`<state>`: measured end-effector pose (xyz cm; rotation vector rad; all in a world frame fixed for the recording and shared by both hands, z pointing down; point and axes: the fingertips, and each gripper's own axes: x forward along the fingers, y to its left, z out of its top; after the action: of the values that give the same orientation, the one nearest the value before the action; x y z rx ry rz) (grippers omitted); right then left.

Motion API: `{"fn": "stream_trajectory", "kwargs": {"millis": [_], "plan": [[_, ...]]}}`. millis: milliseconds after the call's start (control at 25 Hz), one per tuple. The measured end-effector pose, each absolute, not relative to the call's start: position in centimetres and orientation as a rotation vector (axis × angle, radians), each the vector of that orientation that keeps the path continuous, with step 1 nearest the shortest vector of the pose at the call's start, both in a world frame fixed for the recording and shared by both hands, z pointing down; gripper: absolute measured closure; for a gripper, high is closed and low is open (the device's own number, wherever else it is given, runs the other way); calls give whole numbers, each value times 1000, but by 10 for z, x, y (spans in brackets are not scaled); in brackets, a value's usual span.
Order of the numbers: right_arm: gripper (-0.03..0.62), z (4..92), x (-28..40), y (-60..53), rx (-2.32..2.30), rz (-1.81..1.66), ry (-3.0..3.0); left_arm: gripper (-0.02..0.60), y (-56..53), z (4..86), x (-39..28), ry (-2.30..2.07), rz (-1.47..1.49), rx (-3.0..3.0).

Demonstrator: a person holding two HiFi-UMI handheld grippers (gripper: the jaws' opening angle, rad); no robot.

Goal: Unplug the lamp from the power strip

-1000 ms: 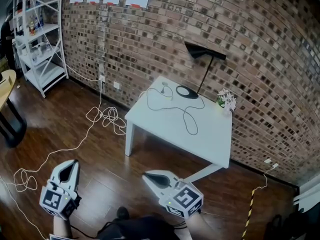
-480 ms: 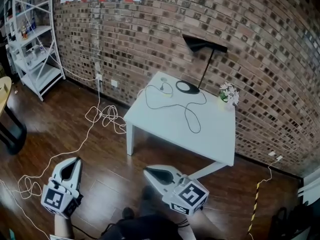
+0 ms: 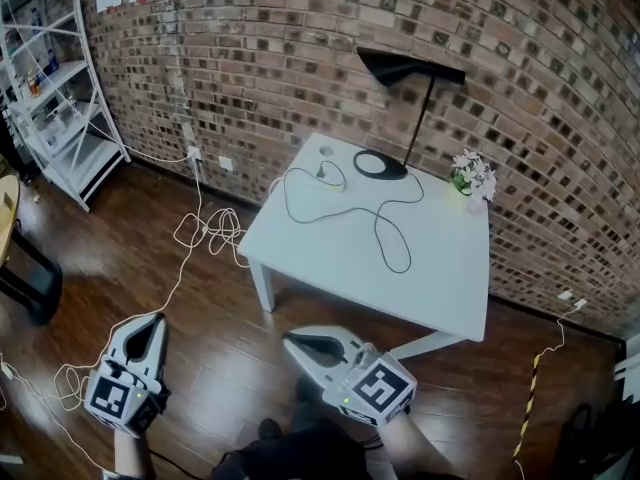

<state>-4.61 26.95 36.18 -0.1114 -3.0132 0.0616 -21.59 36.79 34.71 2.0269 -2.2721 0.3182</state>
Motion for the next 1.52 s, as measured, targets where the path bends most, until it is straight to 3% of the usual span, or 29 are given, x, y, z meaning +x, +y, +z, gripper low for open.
{"fn": "stream_trajectory", "kwargs": {"millis": [760,1520], "plan": [[592,396,-25,99,-89,213,-2958,584,157,330,-163,-2082,632,2261],[592,390,-30,9,214,247,-2878,586,36,350,-183,-1837,374,2349]]}}
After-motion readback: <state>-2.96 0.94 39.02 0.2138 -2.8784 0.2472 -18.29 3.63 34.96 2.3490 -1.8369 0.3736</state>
